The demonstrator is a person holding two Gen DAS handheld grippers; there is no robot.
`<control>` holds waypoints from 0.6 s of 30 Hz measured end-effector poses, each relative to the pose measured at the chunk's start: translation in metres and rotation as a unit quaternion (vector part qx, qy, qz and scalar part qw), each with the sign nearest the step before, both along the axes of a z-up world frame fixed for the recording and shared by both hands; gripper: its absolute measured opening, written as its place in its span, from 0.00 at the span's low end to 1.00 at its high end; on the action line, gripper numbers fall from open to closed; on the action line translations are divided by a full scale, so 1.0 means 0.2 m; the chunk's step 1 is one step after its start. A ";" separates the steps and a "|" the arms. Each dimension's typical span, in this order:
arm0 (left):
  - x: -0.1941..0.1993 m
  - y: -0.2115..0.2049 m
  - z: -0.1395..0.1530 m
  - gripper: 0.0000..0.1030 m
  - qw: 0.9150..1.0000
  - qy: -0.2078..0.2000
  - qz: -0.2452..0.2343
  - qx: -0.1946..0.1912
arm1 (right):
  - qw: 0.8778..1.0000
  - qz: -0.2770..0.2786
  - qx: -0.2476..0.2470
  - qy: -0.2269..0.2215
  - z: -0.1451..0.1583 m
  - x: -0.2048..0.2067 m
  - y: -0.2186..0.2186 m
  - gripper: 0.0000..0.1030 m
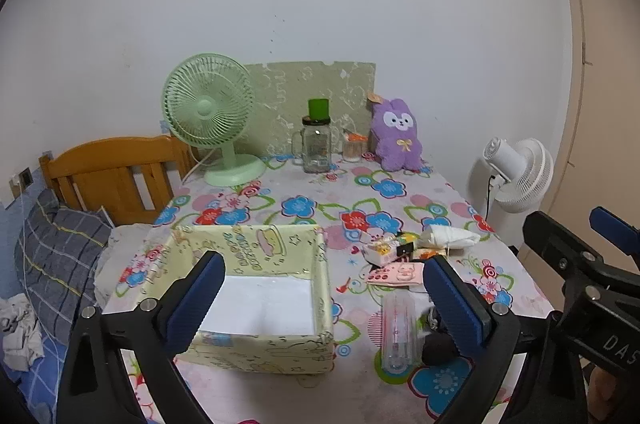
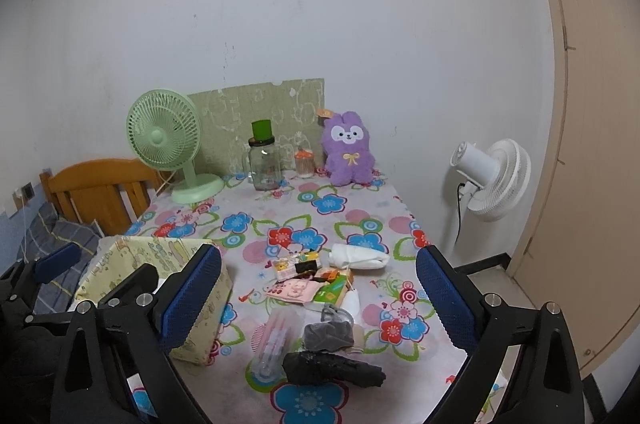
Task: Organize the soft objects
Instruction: 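Move the left tool to the clear bag while the right tool reaches the black bag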
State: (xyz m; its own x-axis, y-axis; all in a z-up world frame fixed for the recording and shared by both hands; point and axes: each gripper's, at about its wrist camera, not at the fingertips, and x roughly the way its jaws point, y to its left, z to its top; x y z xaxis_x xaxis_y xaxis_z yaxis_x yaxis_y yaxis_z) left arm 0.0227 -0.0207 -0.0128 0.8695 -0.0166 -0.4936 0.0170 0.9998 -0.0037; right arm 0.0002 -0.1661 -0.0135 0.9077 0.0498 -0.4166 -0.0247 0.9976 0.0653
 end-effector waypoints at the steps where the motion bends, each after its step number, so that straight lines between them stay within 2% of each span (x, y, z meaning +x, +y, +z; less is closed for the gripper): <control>1: 0.01 -0.01 -0.01 0.97 1.000 0.003 -0.003 -0.001 | 1.000 0.001 -0.002 0.001 -0.01 0.01 0.00 0.96; 18: 0.10 -0.22 -0.25 0.91 0.997 0.059 -0.045 -0.004 | 0.999 0.001 -0.006 0.039 -0.23 0.08 -0.06 0.94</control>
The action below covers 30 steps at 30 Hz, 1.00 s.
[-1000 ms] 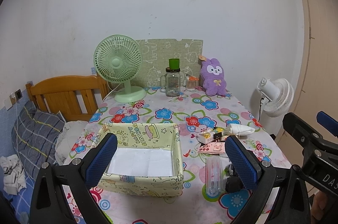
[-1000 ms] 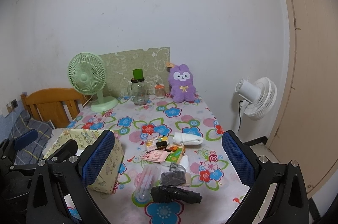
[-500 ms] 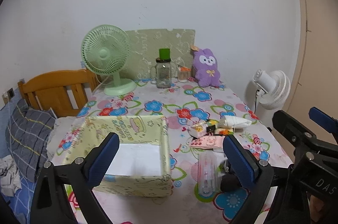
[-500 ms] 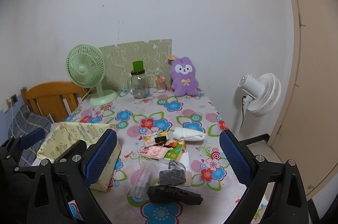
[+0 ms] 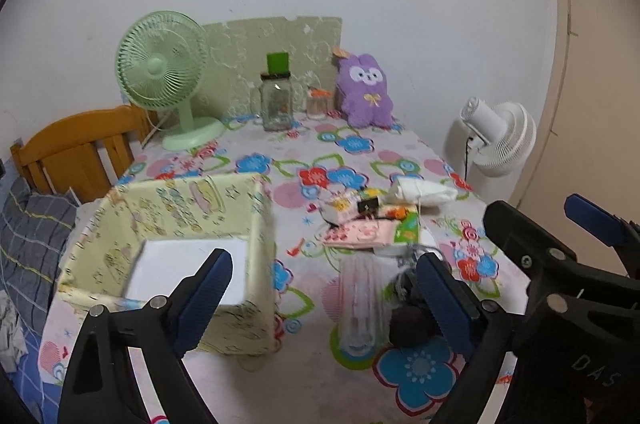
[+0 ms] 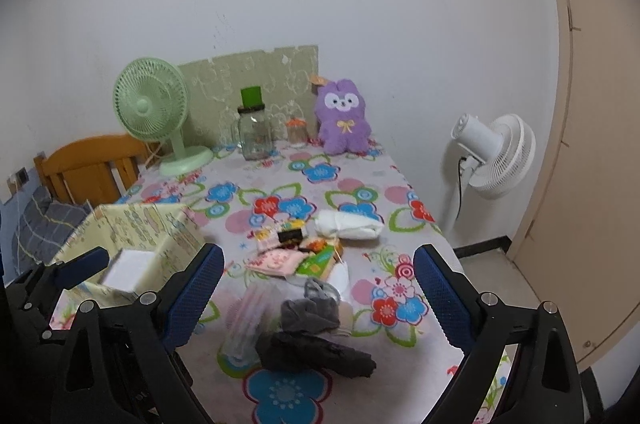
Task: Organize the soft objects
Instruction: 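Move the left tool to the clear bag while the right tool reaches the black bag, then close the left tool on the clear bag while the right tool closes on the black bag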
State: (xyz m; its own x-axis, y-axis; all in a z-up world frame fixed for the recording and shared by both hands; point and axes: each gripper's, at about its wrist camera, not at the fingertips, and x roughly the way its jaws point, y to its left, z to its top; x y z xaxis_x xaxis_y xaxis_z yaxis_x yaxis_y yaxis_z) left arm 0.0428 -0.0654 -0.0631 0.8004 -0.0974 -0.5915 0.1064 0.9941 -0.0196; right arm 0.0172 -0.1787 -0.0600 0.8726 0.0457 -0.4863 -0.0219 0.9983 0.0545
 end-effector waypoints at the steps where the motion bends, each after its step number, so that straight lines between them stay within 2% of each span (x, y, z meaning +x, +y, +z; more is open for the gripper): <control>1: 0.00 -0.01 -0.02 0.91 1.000 0.004 -0.003 0.001 | 1.000 0.000 -0.001 0.003 -0.02 0.00 0.00 0.94; 19: 0.13 -0.13 -0.32 0.80 0.996 0.085 -0.027 0.022 | 0.995 -0.002 0.033 0.090 -0.35 0.15 -0.08 0.88; 23: 0.14 -0.14 -0.37 0.78 0.995 0.090 -0.034 0.029 | 0.993 -0.003 0.036 0.109 -0.41 0.17 -0.10 0.87; 27: 0.14 -0.14 -0.41 0.76 0.995 0.078 -0.024 0.055 | 0.991 0.004 0.039 0.128 -0.47 0.19 -0.09 0.84; 30: 0.16 -0.12 -0.44 0.72 0.994 0.098 -0.025 0.053 | 0.989 0.012 0.039 0.140 -0.50 0.21 -0.07 0.82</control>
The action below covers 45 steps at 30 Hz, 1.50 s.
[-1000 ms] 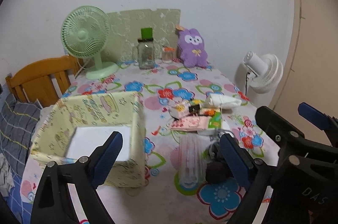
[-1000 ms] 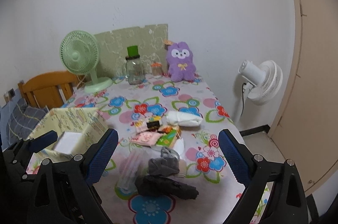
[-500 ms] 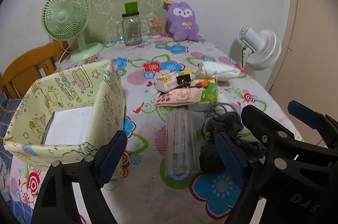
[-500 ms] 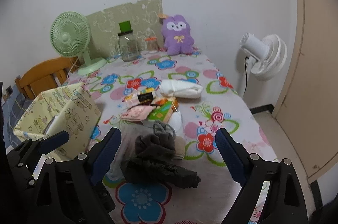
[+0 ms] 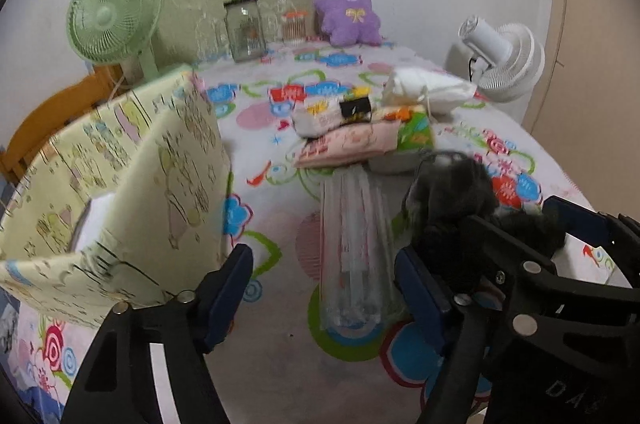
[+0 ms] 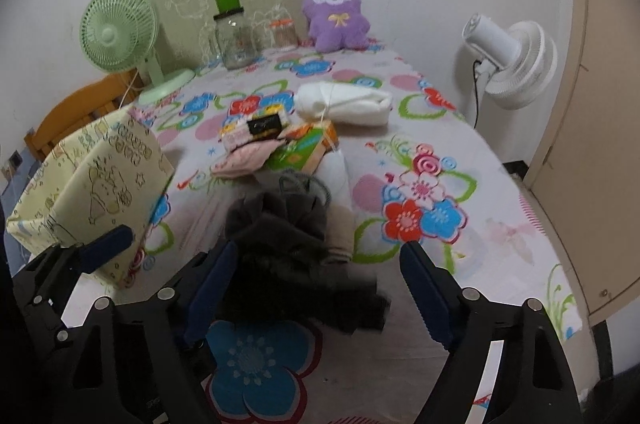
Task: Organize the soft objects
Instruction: 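Close the left tool on the clear bag while the right tool closes on the black bag, then carry the clear bag with the left tool while the right tool carries the black bag into the fabric box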
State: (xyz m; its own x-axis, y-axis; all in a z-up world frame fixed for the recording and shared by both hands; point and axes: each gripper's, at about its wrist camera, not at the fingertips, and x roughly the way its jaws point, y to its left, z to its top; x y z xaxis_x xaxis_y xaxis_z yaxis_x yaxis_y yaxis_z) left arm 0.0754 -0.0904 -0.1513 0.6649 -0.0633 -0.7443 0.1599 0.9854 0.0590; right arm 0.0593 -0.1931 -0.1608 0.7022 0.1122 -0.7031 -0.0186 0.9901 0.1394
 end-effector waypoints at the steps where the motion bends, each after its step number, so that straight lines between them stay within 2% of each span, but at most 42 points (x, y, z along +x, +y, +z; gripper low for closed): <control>1: 0.00 0.00 -0.01 0.71 1.000 0.005 -0.001 0.001 | 1.000 0.003 0.001 0.004 -0.01 0.01 0.00 0.81; 6: 0.02 -0.01 -0.04 0.67 1.000 0.012 -0.007 0.003 | 1.000 0.011 0.012 0.020 -0.06 0.04 0.01 0.71; 11: 0.04 -0.03 -0.05 0.47 1.000 0.022 -0.019 -0.005 | 0.999 0.009 0.020 0.027 -0.07 0.05 0.00 0.51; 13: 0.04 -0.04 -0.04 0.36 0.999 0.023 -0.026 -0.006 | 0.999 0.010 0.023 0.027 -0.07 0.05 -0.01 0.46; 18: 0.04 -0.06 -0.04 0.22 0.999 0.024 -0.037 -0.009 | 0.999 0.014 0.021 0.024 -0.06 0.05 0.00 0.35; 24: 0.03 -0.06 0.00 0.17 0.998 0.025 -0.045 -0.019 | 1.000 0.014 0.018 0.012 -0.01 0.03 -0.01 0.30; 45: 0.01 -0.04 0.33 0.17 0.998 -0.041 -0.038 -0.030 | 0.998 0.000 0.010 -0.063 0.32 -0.02 -0.02 0.30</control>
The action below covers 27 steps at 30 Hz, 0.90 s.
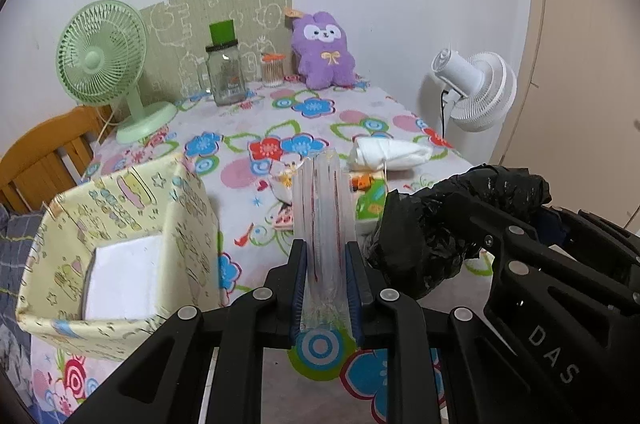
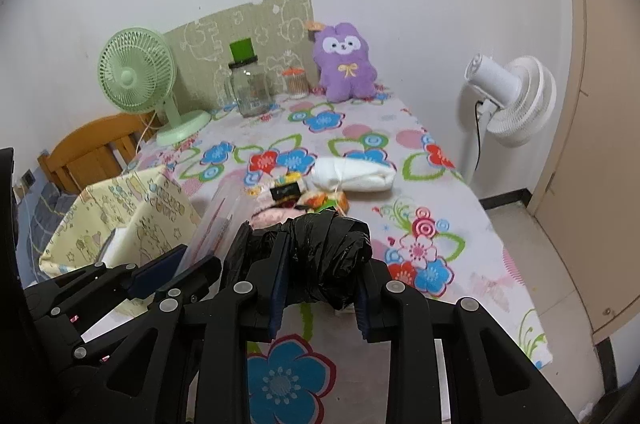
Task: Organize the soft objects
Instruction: 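Carry the clear bag with the left tool while the right tool carries the black bag into the fabric box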
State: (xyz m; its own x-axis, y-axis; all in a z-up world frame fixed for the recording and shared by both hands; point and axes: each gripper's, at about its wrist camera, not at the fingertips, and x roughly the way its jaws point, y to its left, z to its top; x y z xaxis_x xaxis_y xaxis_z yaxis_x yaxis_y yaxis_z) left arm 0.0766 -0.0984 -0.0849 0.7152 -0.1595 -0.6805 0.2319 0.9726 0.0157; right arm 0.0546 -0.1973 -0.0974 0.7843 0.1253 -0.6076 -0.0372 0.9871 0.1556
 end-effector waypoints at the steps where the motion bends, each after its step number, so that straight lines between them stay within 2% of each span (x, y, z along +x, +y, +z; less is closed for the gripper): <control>1: 0.00 0.00 0.02 0.17 1.000 -0.004 0.001 -0.001 | 1.000 0.000 0.001 -0.002 0.01 0.00 0.00 0.30; 12: -0.01 0.06 0.17 0.17 0.999 -0.035 0.008 -0.010 | 0.999 -0.001 -0.006 -0.034 0.19 -0.02 0.04 0.30; 27: 0.02 0.20 0.28 0.17 0.998 -0.053 0.020 -0.010 | 0.999 0.010 -0.011 -0.050 0.31 0.02 0.16 0.30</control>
